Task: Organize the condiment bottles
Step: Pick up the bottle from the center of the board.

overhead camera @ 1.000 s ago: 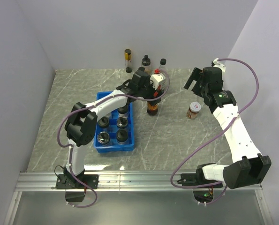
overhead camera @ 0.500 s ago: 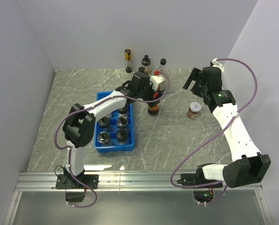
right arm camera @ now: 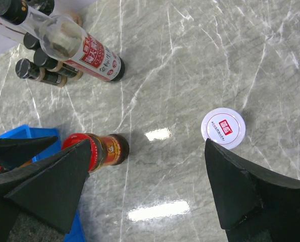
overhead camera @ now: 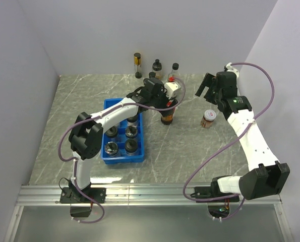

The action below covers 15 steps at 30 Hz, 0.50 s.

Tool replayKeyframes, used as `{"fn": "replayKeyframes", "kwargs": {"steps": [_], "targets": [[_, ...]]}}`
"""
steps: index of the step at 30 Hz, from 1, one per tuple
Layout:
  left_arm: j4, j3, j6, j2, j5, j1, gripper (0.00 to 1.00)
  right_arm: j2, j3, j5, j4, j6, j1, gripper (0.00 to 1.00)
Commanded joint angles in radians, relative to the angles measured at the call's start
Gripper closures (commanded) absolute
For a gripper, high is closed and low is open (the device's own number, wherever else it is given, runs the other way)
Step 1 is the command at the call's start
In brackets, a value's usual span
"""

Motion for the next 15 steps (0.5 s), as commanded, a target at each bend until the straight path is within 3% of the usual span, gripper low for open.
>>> {"fn": "replayKeyframes", "kwargs": {"steps": [1,15], "targets": [[-0.010,0.057,-0.007,0.002,-0.024,-0.007,0.14,0.004,0.033,-0.004,0.031,-0.004,-0.010,0.00],[-0.067,0.114,-0.037,0.061,0.116,-0.008,0.12,-0.001,0.019,-0.002,0.025,-0.009,-0.019,0.00]]}}
